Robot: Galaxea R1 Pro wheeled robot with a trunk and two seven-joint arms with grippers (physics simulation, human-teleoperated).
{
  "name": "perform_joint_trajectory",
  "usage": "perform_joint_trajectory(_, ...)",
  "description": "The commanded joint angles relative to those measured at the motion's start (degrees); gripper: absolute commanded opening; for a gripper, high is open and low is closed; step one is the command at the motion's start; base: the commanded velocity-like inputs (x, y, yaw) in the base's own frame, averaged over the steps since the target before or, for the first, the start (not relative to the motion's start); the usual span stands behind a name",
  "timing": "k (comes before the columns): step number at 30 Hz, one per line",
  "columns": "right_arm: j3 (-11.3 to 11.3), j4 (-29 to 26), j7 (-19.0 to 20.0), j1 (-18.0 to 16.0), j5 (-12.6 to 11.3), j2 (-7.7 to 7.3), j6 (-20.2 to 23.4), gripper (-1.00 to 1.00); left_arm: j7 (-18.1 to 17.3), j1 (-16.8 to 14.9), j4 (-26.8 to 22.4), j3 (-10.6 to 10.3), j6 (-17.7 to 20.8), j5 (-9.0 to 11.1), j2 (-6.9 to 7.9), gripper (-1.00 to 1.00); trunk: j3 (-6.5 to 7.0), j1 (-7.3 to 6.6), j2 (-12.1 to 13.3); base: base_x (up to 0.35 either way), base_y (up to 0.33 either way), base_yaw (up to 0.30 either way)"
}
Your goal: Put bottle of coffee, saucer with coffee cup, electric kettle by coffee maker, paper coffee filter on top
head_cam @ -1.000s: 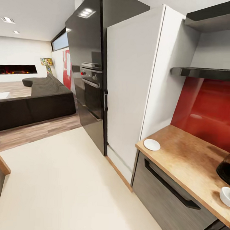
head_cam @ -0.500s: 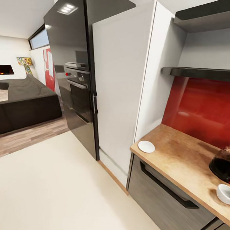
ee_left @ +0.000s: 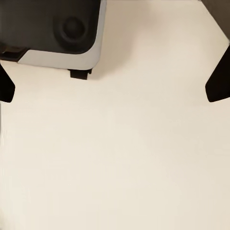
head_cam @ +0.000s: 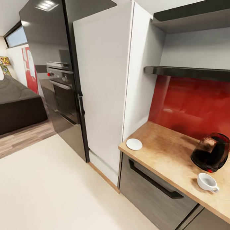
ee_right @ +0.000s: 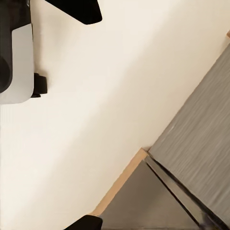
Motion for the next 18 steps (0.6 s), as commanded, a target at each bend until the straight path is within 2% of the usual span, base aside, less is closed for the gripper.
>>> perform_joint_trajectory(1,-0.5,0.1,0.3,-0.1,0.5,0.03,-0.2,1.00,0.1,0.0,0.0,0.3,-0.2,-0.6,-0.05,1.00,-0.11,0.03,-0.1,0.000,0.028,-0.250)
perform_joint_trajectory(7,-0.5,0.0,0.2,-0.1,0.4,0.03,-0.2,1.00,0.1,0.0,0.0,0.3,-0.2,-0.6,-0.05,1.00,-0.11,0.03,-0.1,0.072,0.158,-0.178)
perform_joint_trajectory(12,-0.6,0.0,0.2,-0.1,0.4,0.03,-0.2,1.00,0.1,0.0,0.0,0.3,-0.2,-0.6,-0.10,1.00,-0.11,0.03,-0.1,0.075,0.146,-0.018)
perform_joint_trajectory(18,-0.6,0.0,0.1,-0.1,0.3,0.11,-0.2,1.00,0.1,0.0,0.0,0.2,-0.2,-0.6,-0.06,1.00,-0.11,0.03,-0.1,0.005,0.008,-0.001)
